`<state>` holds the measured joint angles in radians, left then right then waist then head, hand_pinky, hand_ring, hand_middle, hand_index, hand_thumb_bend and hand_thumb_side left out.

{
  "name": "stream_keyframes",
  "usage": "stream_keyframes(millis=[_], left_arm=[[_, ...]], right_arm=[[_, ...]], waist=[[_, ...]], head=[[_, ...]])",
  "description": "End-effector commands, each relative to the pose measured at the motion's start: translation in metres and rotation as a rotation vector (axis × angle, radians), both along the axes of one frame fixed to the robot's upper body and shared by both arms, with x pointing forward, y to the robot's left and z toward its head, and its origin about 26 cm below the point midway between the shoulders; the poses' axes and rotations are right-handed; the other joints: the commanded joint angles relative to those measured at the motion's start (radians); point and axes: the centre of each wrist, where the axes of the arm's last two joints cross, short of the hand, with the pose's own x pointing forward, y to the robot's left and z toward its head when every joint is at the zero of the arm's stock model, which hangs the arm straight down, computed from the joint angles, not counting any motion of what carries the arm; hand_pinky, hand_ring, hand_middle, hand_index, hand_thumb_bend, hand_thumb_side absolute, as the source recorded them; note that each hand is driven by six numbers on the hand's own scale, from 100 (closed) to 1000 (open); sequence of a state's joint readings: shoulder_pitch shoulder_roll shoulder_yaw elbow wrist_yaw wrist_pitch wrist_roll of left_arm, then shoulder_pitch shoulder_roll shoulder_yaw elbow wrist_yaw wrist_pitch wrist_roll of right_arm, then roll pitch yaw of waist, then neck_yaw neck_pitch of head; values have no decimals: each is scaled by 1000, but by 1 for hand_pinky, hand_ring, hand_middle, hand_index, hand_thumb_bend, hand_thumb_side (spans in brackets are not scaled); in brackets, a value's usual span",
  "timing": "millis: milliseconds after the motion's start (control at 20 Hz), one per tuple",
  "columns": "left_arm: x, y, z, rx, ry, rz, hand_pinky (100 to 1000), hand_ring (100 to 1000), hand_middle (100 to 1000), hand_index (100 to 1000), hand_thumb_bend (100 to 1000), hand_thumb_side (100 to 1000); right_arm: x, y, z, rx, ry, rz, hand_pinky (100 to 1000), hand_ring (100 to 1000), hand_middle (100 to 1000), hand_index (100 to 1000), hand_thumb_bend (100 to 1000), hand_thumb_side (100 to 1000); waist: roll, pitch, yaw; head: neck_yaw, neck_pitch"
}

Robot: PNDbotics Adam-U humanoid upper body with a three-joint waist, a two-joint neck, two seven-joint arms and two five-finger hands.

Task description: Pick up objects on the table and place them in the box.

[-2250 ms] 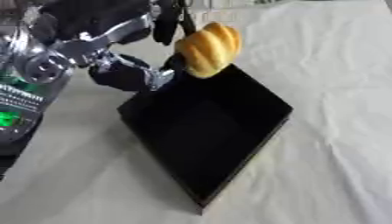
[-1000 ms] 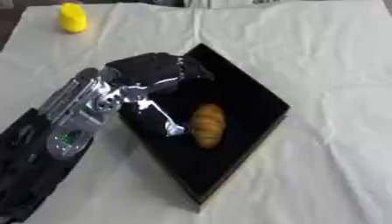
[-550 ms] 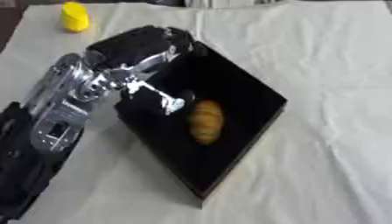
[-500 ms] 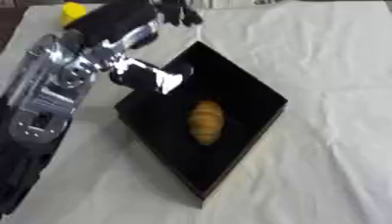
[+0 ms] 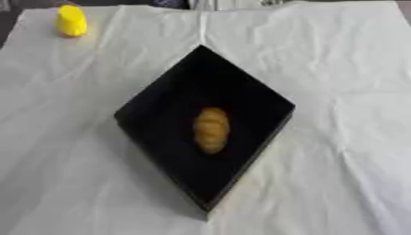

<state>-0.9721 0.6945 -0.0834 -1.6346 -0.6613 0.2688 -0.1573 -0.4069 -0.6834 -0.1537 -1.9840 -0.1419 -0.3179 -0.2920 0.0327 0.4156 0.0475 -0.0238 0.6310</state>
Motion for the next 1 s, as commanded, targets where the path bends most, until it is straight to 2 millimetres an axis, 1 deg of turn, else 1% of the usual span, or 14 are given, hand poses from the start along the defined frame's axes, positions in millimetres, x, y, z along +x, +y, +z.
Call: stream_keyframes(millis=[50,200,250,300,450,600,700,1000], left_arm=[[16,42,13,0,17,163,837,784,760,908,388,332],[36,66,9,24,114,228,874,833,807,926,452,342],[41,74,7,35,148,247,880,840,812,929,466,341],[47,81,7,42,179,268,886,848,817,931,489,316],[58,102,7,47,239,368,892,855,822,935,514,303],[67,120,6,5,268,456,887,852,822,938,523,318],[71,131,5,-38,281,502,886,852,820,935,528,323],[75,152,3,-148,300,592,885,853,819,934,543,337]], right_arm=[[-6,-3,13,-32,-45,-15,887,879,703,846,155,199],[-6,-2,16,-39,-58,-12,886,878,704,846,161,191],[-6,-2,17,-42,-63,-9,886,878,704,846,162,189],[-6,-2,17,-46,-67,-8,886,878,704,846,162,189],[-6,-2,19,-54,-75,-8,886,879,703,846,155,197],[-6,-1,21,-61,-86,-6,887,880,702,846,147,205],[-6,0,24,-63,-96,-2,888,880,701,846,142,210],[-6,2,27,-68,-115,0,890,883,699,847,122,232]], waist=[[3,-18,-9],[8,-14,-35],[11,-11,-46],[13,-8,-57],[23,5,-91],[36,26,-123],[44,45,-141],[55,93,-177]], head=[[0,-16],[17,-24],[25,-27],[33,-30],[56,-44],[77,-61],[96,-77],[171,-126]])
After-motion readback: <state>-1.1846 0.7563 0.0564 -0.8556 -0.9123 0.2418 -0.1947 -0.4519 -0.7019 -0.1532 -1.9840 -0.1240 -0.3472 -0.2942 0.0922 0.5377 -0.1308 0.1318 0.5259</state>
